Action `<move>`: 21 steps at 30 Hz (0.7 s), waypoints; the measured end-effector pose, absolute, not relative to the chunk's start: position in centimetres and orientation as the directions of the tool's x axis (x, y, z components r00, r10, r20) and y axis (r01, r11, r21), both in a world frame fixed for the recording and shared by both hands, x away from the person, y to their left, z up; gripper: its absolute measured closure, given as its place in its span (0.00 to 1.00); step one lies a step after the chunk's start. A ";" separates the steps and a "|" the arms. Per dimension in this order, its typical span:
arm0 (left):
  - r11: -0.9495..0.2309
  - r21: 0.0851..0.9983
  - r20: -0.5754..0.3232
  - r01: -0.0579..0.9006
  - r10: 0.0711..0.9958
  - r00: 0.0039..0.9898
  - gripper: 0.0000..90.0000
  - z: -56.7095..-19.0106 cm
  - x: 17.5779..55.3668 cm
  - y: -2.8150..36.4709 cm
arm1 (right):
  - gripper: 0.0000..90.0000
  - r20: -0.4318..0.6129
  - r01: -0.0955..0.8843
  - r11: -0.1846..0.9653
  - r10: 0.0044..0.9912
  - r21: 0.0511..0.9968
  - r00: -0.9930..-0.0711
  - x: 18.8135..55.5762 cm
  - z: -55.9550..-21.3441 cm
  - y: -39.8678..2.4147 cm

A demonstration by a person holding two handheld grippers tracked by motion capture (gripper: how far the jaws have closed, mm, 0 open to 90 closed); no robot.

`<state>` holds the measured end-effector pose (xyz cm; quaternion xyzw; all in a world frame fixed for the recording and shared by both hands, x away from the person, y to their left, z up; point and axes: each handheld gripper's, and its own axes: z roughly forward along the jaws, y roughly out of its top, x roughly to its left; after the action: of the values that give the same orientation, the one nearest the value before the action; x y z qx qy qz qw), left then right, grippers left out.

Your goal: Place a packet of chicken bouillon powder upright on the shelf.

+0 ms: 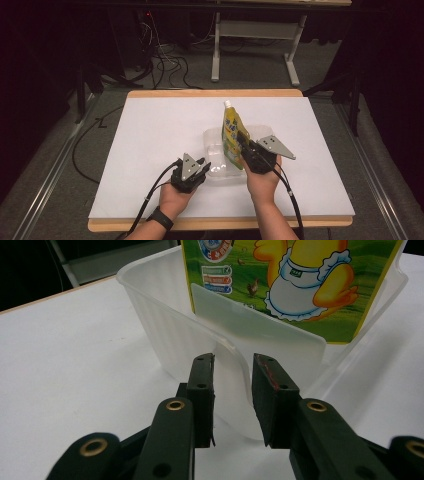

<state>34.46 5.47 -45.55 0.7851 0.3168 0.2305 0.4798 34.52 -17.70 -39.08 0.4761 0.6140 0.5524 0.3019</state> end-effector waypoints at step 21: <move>-0.348 0.898 0.077 0.269 0.727 0.683 0.80 -45.5 34.7 5.6 | 0.94 0.153 0.298 -0.034 0.910 0.954 -0.384 34.1 -40.5 -17.5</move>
<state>34.66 5.61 -45.53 0.7849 0.3171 0.2411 0.4747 34.08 -17.48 -40.54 0.4764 0.6340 0.5387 0.2843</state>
